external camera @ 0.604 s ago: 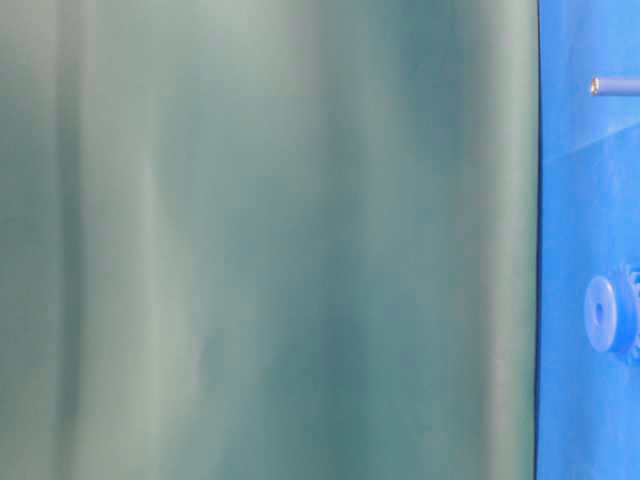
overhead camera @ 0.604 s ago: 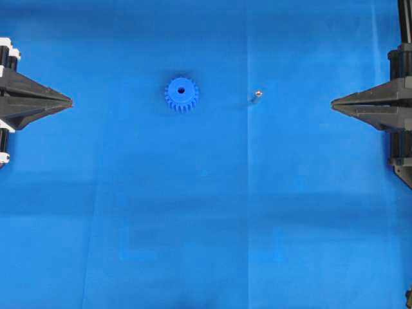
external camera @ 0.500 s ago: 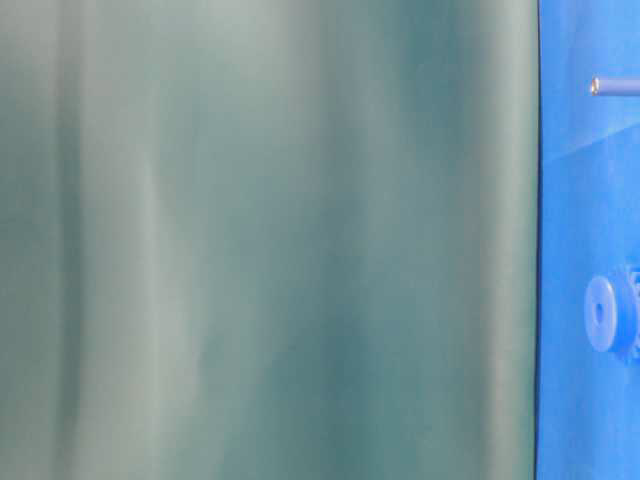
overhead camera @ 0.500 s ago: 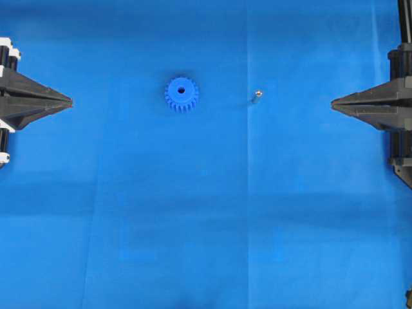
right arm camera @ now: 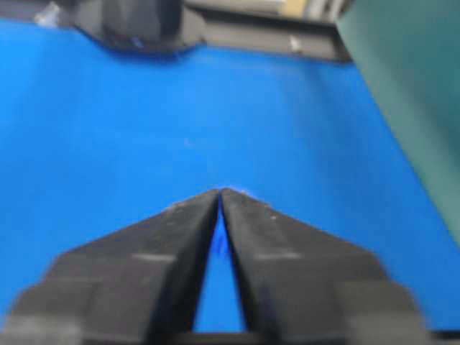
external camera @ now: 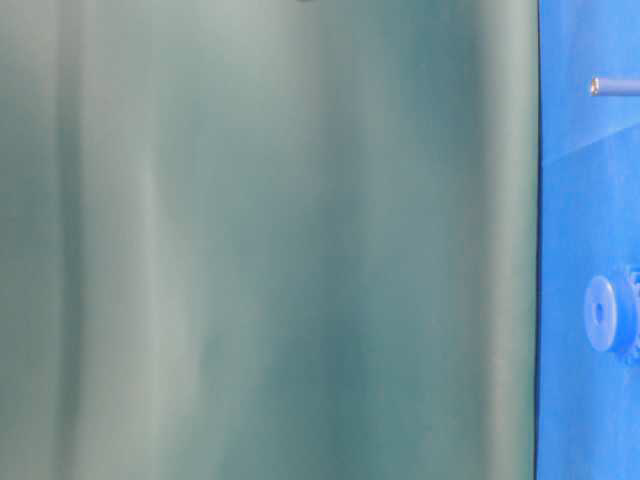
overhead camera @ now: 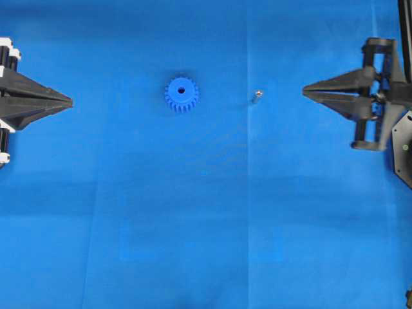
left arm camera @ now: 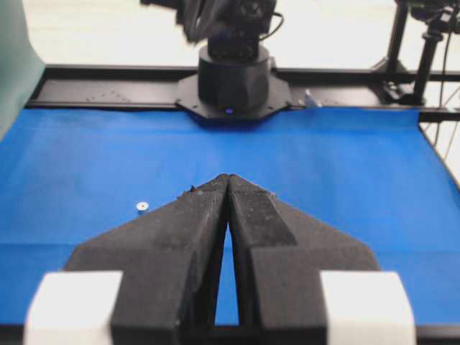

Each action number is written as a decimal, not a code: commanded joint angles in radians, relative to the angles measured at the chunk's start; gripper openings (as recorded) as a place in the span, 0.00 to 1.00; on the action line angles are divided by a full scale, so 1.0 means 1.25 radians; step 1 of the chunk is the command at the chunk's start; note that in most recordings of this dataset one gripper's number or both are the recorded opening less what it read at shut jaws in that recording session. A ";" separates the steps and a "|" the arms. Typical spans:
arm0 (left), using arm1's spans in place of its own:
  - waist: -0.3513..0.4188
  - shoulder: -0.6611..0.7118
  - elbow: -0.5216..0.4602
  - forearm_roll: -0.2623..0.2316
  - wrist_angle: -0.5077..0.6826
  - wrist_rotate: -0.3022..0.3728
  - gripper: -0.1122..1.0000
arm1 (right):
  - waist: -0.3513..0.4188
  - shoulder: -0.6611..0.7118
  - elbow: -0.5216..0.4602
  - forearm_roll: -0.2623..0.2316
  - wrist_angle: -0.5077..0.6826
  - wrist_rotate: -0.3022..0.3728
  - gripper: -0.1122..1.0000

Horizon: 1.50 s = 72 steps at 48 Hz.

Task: Insert the shaft placed at a random location into the center hole of the small gear at another random location.
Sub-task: 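Move the right gripper left toward the small metal shaft, then lower the right gripper around the upright shaft and close it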

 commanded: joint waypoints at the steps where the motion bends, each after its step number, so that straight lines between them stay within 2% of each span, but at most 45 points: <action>1: 0.001 0.000 -0.006 -0.002 -0.004 0.001 0.10 | -0.023 0.076 -0.011 0.009 -0.039 0.001 0.30; 10: 0.002 -0.007 -0.001 -0.001 -0.004 0.001 0.10 | -0.043 0.263 -0.021 0.013 -0.139 0.001 0.80; 12: 0.001 -0.011 0.001 -0.001 -0.002 0.001 0.10 | -0.044 0.302 -0.025 0.020 -0.166 0.001 0.85; 18: 0.002 -0.021 0.005 -0.002 -0.001 0.002 0.10 | -0.052 0.407 -0.039 0.058 -0.236 0.001 0.78; 28: 0.002 -0.033 0.010 -0.001 0.010 0.001 0.10 | -0.061 0.541 -0.069 0.091 -0.286 0.001 0.78; 37: 0.001 -0.034 0.013 -0.001 0.013 0.000 0.10 | -0.064 0.601 -0.086 0.125 -0.288 0.001 0.77; 46: 0.002 -0.036 0.015 -0.001 0.017 -0.002 0.10 | -0.064 0.606 -0.081 0.128 -0.291 0.001 0.74; 51: 0.001 -0.036 0.016 -0.001 0.018 -0.002 0.10 | -0.061 0.606 -0.076 0.125 -0.292 0.001 0.66; 58: 0.001 -0.036 0.017 -0.001 0.018 -0.004 0.10 | -0.054 0.603 -0.071 0.120 -0.296 0.001 0.40; 65: 0.002 -0.036 0.017 -0.001 0.020 -0.004 0.10 | -0.054 0.600 -0.066 0.120 -0.307 0.001 0.19; 72: 0.002 -0.036 0.017 -0.001 0.020 -0.005 0.10 | -0.054 0.600 -0.067 0.120 -0.310 0.001 0.15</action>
